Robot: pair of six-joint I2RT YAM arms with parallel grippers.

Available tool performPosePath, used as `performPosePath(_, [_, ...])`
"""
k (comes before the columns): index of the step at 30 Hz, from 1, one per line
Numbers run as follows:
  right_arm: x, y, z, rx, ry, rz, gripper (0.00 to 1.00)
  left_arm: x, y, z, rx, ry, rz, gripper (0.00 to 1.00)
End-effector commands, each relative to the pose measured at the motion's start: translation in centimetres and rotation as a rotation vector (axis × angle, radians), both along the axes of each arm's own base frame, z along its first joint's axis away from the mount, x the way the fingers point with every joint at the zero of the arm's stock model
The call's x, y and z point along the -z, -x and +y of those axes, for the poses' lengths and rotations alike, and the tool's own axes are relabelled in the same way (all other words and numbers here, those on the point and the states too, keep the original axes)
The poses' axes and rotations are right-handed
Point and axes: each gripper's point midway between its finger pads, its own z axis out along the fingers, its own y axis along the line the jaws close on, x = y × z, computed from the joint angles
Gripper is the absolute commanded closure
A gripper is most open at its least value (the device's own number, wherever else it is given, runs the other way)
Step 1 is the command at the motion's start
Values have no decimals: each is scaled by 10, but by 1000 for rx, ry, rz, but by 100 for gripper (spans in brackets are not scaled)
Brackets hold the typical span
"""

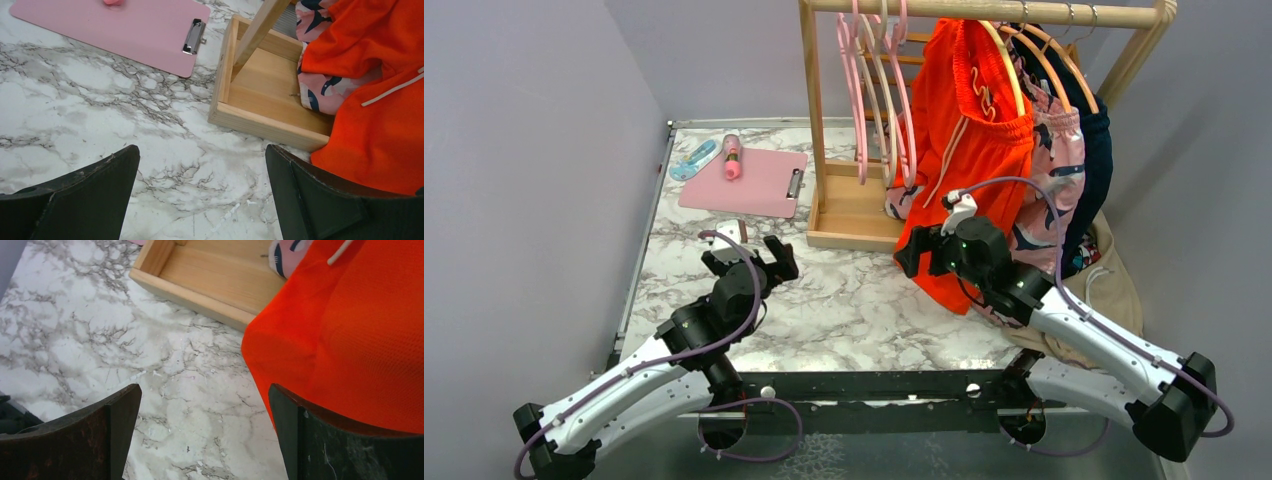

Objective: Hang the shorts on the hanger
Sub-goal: Reset both arms

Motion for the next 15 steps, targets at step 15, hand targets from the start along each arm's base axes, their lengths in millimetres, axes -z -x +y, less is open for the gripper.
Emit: performPosePath(15, [4,-1,1,36,-74,-19,0,-14,-2,-2,18,-26,-12,1])
